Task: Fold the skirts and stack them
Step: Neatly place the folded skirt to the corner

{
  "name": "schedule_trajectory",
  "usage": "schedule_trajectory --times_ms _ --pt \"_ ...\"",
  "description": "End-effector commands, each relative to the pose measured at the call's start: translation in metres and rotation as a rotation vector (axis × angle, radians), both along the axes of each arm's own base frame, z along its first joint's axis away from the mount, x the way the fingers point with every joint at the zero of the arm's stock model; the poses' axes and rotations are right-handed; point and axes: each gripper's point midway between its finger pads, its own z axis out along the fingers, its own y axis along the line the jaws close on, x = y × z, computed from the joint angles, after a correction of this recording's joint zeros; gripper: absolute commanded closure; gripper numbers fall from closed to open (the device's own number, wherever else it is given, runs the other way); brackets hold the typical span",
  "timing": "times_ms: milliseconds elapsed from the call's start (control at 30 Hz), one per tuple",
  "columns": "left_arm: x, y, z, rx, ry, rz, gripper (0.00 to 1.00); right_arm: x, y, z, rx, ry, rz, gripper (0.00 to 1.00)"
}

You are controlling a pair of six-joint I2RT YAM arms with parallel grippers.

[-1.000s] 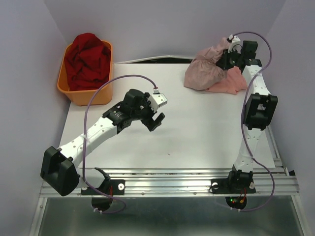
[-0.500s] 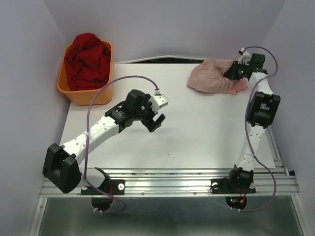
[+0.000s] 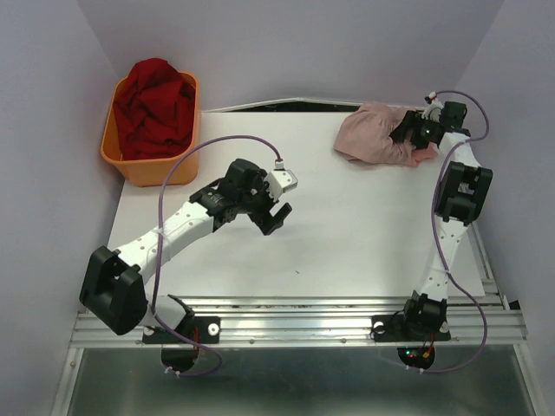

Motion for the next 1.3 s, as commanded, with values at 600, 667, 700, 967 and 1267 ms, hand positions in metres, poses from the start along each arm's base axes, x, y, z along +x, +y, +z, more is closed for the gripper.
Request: schedule_trajectory --times_ms 600,667,700,967,1267 --pt "0.001 0.001 0.021 -0.07 -0.014 0.022 0.02 0.008 -0.011 0.205 -0.068 -0.405 -0.214 0.0" --pt "0.004 0.001 0.022 -0.075 -0.018 0.031 0.01 0.006 0.005 0.209 -0.082 -0.442 -0.184 0.02" --pt "0.006 0.001 0.024 -0.08 -0.024 0.035 0.02 0.002 0.005 0.221 -0.093 -0.468 -0.19 0.09" --pt "0.02 0.007 0.024 -0.113 0.013 0.083 0.02 0.008 -0.007 0.224 -0.252 -0.48 -0.395 0.04" --pt "0.021 0.009 0.02 -0.136 0.037 0.083 0.02 0.001 -0.081 0.216 -0.458 -0.366 -0.72 0.0"
